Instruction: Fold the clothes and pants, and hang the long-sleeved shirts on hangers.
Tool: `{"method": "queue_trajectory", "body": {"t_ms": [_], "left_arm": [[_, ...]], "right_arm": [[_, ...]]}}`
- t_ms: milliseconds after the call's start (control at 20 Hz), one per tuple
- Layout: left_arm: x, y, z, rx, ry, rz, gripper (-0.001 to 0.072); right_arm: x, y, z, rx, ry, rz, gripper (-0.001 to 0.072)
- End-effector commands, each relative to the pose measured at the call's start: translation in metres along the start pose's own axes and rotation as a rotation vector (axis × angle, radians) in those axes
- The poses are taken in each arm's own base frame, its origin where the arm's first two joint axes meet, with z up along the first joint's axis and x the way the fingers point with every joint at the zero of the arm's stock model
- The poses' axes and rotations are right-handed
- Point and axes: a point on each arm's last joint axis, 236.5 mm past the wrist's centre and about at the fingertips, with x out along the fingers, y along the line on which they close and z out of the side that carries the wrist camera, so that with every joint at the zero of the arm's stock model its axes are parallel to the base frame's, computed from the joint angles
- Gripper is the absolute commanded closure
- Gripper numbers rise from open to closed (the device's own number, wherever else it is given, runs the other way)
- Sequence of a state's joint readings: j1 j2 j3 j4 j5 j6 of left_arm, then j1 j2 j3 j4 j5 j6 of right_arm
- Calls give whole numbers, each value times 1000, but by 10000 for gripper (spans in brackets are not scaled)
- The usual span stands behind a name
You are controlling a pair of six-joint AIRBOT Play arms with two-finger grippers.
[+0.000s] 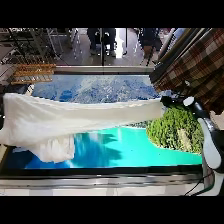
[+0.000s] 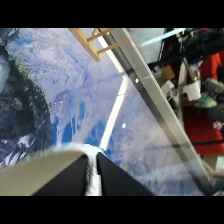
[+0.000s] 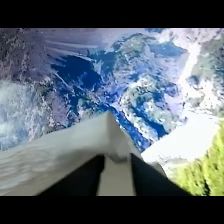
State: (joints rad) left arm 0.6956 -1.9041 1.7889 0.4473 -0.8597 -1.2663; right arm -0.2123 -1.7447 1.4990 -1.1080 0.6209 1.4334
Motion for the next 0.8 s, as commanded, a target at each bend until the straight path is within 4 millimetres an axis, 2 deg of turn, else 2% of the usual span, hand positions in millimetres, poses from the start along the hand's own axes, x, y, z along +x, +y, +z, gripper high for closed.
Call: {"method": "queue_trajectory", "body": {"t_ms": [0, 50, 100, 200, 300, 350, 400, 450, 500, 600, 750], "left_arm": [[46, 27, -22, -88, -2, 13, 212], [39, 28, -21, -94, 14, 5, 208], [26, 28, -17, -86, 32, -7, 208], [-15, 30, -15, 1, 108, -26, 209], [-67, 58, -30, 97, 256, 85, 229], [-96, 84, -43, 117, 350, 204, 229], [-125, 110, -58, 106, 444, 337, 228], [-146, 128, -71, 110, 524, 429, 225], [-159, 137, -81, 112, 586, 475, 224], [-162, 142, -96, 86, 626, 478, 224], [-144, 143, -109, 74, 620, 439, 224]], "right_arm": [[37, 22, -6, 14, 45, 43, 28], [28, 21, -12, -6, 98, 41, 84], [17, 17, -17, -28, 140, 36, 86], [-17, 8, -22, -63, 218, 43, 87], [-54, 15, -28, -103, 287, 93, 87], [-71, 31, -35, -129, 327, 152, 87], [-89, 56, -46, -153, 377, 246, 86], [-106, 88, -59, -165, 427, 360, 86], [-119, 119, -71, -172, 471, 456, 86], [-135, 170, -100, -223, 557, 565, 87], [-139, 233, -162, -336, 683, 582, 88]]}}
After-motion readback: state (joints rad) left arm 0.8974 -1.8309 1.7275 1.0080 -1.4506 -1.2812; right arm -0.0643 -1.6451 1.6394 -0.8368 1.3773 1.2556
